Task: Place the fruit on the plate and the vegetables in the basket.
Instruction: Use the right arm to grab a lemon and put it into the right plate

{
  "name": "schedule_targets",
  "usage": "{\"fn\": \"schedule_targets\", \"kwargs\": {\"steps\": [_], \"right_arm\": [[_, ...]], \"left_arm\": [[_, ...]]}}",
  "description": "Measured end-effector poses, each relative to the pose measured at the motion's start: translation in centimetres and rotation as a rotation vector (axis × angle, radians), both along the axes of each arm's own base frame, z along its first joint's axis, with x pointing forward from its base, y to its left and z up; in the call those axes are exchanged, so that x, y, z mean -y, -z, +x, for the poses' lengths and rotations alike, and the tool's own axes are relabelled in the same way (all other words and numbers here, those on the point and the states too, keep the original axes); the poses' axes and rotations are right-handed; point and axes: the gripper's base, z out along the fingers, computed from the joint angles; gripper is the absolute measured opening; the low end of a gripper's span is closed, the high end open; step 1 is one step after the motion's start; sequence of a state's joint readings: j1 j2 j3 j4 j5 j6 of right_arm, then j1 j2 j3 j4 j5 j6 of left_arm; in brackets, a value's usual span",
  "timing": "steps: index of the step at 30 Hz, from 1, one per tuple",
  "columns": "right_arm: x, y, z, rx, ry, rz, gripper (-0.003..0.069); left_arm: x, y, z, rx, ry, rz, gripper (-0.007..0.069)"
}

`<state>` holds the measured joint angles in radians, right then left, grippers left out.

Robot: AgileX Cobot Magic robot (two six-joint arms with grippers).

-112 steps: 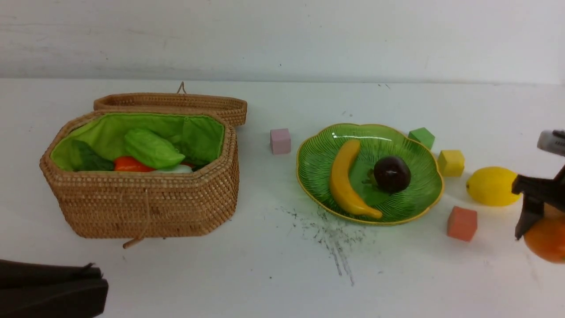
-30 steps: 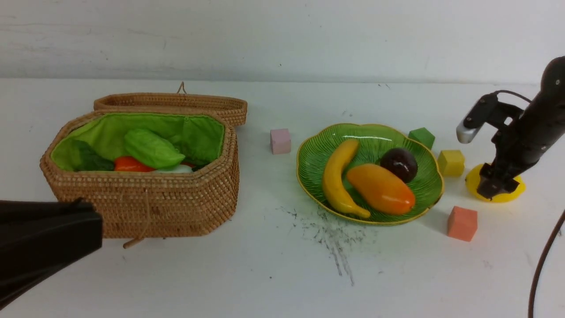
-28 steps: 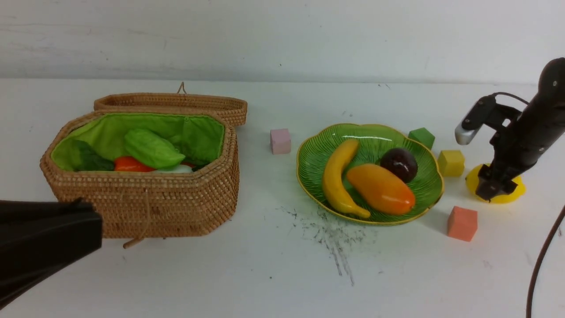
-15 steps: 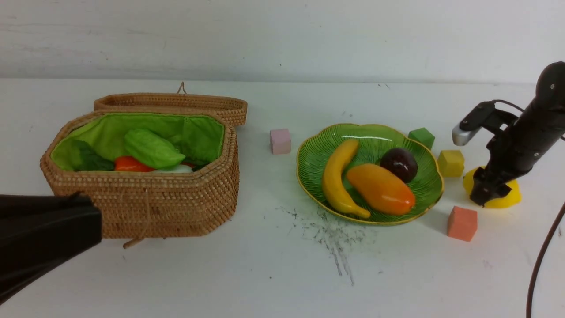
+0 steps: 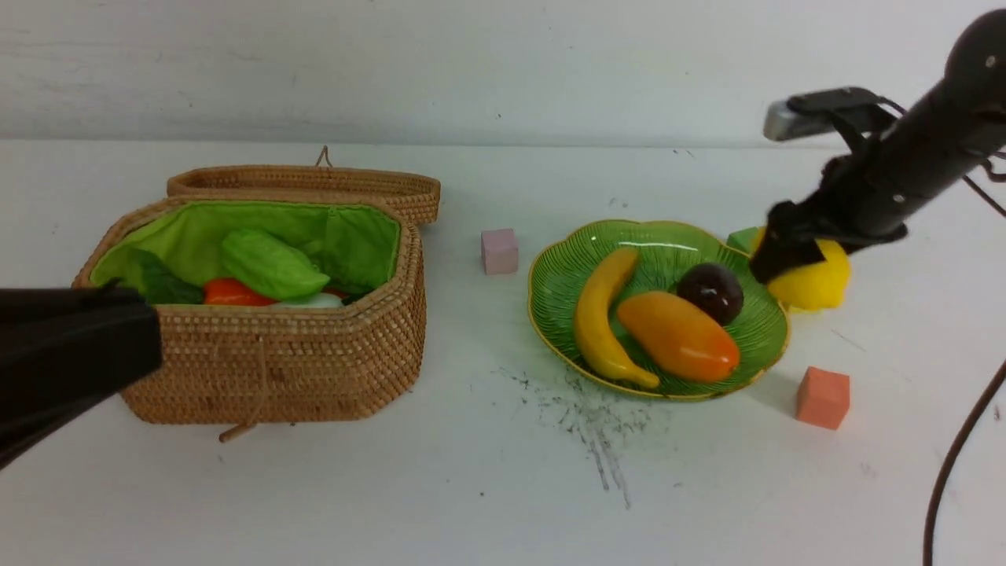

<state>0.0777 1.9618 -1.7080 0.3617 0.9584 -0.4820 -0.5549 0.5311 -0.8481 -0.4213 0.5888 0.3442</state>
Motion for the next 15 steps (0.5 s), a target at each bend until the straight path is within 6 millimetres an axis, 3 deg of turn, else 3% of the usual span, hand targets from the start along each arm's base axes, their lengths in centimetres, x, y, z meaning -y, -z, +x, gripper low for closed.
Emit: {"fn": "schedule_targets", "kwargs": {"steps": [6,12,15], "right_arm": [[-4.8,1.4,1.6,0.129,0.01,0.094,0.0603],[-5.4,4.0,3.8,0.227,0.071,0.093,0.0603],[-5.3,4.3,4.0,0.242,0.082,0.092,0.0603]], "left_arm": [[0.0,0.0,0.0,0.001,-0.001,0.0,0.0041],[0.0,0.2,-0.1,-0.02,0.009,0.016,0.0044],[0.0,0.3,-0.1,-0.025,0.012,0.02,0.0047]]}}
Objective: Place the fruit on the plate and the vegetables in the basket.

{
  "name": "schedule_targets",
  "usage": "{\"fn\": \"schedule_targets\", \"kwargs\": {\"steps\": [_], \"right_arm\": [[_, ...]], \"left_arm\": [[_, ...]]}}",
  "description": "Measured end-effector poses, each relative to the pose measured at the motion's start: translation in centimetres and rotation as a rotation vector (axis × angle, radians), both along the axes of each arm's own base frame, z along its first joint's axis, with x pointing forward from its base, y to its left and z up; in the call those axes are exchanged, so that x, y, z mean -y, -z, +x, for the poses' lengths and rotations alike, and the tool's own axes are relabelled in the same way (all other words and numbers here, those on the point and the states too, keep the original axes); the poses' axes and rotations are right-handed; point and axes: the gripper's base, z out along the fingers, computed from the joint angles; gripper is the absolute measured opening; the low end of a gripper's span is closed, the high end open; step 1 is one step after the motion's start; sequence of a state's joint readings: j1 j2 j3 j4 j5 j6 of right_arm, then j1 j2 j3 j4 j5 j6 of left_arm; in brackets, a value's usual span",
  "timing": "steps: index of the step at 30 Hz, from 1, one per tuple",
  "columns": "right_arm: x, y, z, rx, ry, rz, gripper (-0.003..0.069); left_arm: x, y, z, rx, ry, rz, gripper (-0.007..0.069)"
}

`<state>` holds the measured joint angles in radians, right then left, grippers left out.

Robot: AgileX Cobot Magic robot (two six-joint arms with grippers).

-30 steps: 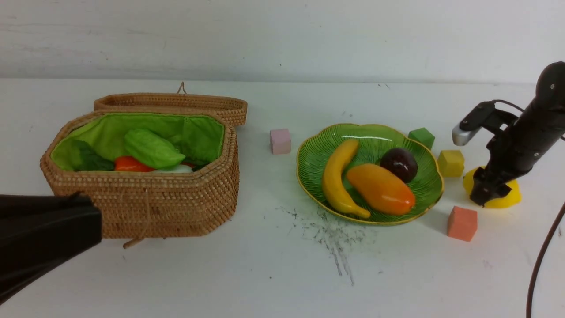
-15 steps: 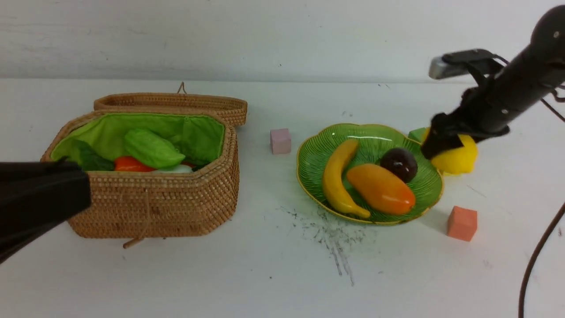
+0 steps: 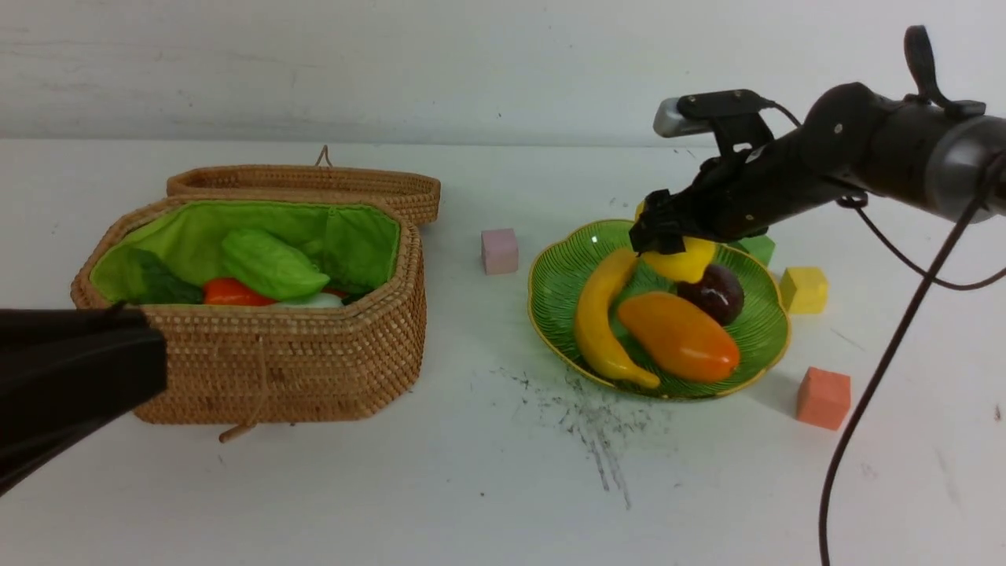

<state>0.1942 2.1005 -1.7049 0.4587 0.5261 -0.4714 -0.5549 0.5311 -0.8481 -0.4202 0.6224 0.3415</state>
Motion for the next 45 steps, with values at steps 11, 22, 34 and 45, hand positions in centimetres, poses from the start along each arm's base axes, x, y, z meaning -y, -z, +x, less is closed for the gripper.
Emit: {"fn": "schedule_targets", "kwargs": {"steps": [11,22,34,45], "right_arm": [[0.1,-1.7,-0.4,0.032,-0.001,0.007,0.066],[1.5,-14.4,-9.0,0.042,-0.076,-0.018,0.0297],[5.8,-15.7,-24.9,-0.19,0.046,-0.126,0.0001],[8.3,-9.0,-38.7,-0.16,0.186,0.034,0.0006]], "left_arm": [[0.0,0.0,0.0,0.001,-0.001,-0.001,0.005],[-0.4,-0.6,0.1,0.061,-0.043,-0.035,0.0017],[-3.4,5.9,-4.2,0.127,-0.087,-0.195,-0.0013],[-3.2,14.8,-2.9,0.075,-0.143,-0.208,-0.0013]]}}
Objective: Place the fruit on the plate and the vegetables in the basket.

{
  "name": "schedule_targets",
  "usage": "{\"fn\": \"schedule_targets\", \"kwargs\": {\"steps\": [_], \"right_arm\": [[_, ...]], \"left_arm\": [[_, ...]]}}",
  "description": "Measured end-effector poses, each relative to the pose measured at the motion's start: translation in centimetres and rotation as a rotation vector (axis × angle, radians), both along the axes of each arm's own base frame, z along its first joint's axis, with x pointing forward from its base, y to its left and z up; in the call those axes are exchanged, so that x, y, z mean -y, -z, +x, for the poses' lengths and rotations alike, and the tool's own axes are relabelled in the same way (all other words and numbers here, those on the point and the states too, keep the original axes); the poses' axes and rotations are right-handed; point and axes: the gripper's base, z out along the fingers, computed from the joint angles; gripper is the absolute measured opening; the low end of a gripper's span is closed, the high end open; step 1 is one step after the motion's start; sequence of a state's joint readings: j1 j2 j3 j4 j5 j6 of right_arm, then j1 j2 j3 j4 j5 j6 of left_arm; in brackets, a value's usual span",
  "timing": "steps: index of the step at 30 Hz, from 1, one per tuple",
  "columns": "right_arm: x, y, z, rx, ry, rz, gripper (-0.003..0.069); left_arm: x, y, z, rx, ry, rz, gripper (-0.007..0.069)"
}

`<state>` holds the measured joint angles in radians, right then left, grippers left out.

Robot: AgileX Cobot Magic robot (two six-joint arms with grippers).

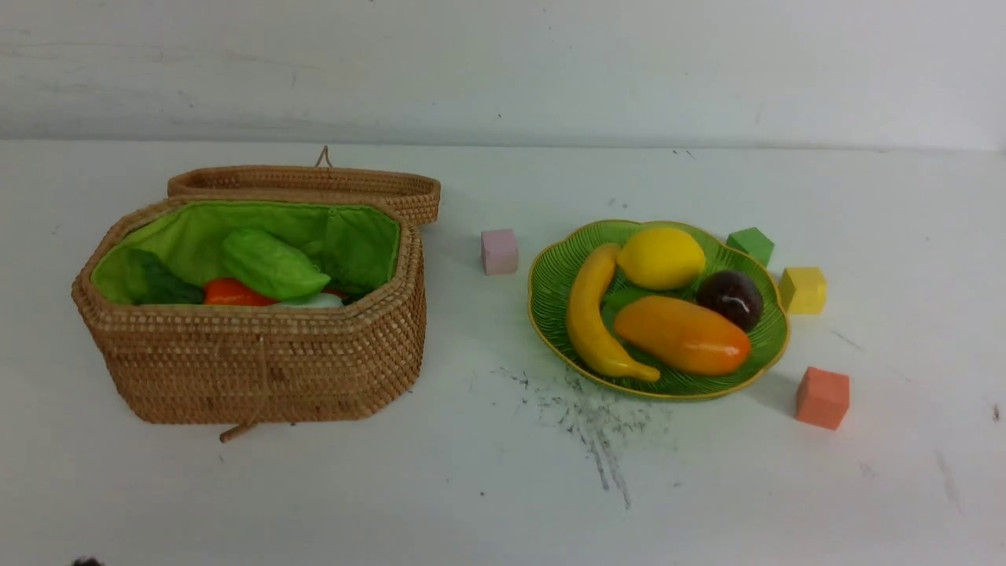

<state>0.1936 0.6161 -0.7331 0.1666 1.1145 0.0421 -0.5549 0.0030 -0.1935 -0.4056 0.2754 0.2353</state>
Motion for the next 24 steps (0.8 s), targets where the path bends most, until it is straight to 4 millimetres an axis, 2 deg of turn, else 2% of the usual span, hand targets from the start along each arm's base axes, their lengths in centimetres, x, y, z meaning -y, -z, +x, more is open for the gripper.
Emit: {"fn": "schedule_targets", "kwargs": {"steps": [5,11,21,24], "right_arm": [[0.7,1.7,-3.2,0.165,0.055,0.075,0.0014],[1.2,1.9,-5.8,0.275,0.057,0.097,0.0023],[1.5,2.2,-6.9,0.271,0.053,0.08,0.0034],[1.9,2.4,-6.4,0.36,0.086,0.048,0.0017]], "left_arm": [[0.3,2.6,0.5,-0.067,-0.001,0.041,-0.0013],[0.5,4.7,0.8,-0.119,-0.001,0.073,-0.0013],[0.6,5.8,0.9,-0.148,-0.001,0.088,-0.0013],[0.6,5.8,0.9,-0.149,0.0,0.088,-0.0013]]}}
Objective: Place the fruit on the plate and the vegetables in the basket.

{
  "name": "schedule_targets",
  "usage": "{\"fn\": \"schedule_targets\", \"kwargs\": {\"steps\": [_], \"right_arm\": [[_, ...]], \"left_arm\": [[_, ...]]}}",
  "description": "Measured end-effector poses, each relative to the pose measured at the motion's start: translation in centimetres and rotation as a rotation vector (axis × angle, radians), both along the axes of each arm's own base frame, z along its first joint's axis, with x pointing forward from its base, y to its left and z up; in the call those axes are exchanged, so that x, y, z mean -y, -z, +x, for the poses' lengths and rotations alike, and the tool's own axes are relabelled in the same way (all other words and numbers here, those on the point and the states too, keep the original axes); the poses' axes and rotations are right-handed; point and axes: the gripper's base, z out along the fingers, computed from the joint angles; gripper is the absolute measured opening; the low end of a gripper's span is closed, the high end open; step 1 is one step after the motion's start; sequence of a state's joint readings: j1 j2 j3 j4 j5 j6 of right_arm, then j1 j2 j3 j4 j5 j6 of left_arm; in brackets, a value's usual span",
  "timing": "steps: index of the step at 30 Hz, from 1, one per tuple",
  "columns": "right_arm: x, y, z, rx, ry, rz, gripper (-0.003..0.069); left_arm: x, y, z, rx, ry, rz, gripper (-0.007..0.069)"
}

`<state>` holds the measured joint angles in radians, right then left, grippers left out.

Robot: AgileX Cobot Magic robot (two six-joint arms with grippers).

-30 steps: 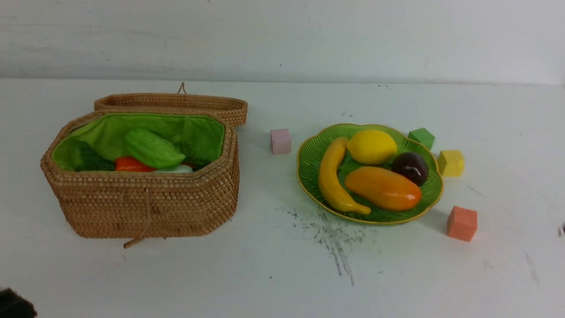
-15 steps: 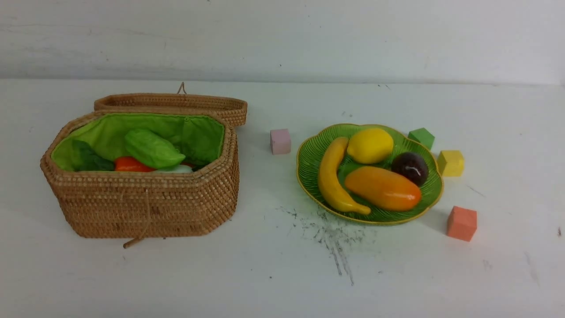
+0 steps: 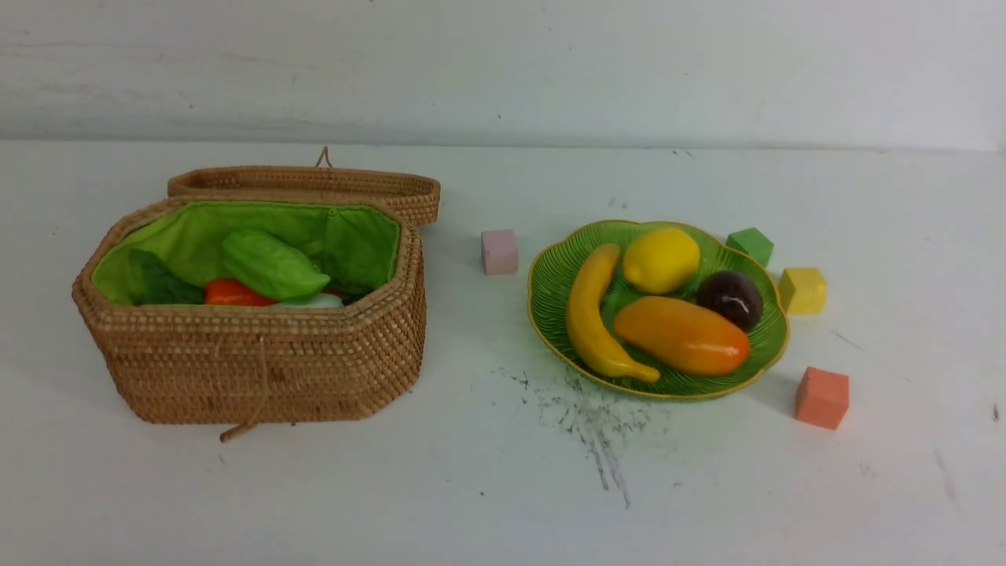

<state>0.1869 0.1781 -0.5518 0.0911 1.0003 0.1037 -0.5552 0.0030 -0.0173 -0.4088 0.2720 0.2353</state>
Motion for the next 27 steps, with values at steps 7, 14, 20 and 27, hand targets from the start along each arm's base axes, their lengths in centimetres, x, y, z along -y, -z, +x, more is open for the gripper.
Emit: {"fn": "schedule_targets", "kwargs": {"steps": [7,14,20,27], "right_arm": [[0.5,5.0,1.8,0.289,0.128,-0.03,-0.0018],[0.7,12.3,3.0,0.203,0.163,-0.053,-0.0018],[0.7,12.3,3.2,0.234,0.165,-0.049,-0.0018],[0.7,12.3,3.2,0.237,0.166,-0.047,-0.0018]], "left_arm": [[0.0,0.0,0.0,-0.001,0.0,0.0,-0.0013],[0.0,0.0,0.0,-0.001,0.0,0.001,-0.0013],[0.0,0.1,0.0,-0.007,0.003,0.004,-0.0013],[0.0,0.1,0.0,-0.007,0.003,0.004,-0.0012]]}}
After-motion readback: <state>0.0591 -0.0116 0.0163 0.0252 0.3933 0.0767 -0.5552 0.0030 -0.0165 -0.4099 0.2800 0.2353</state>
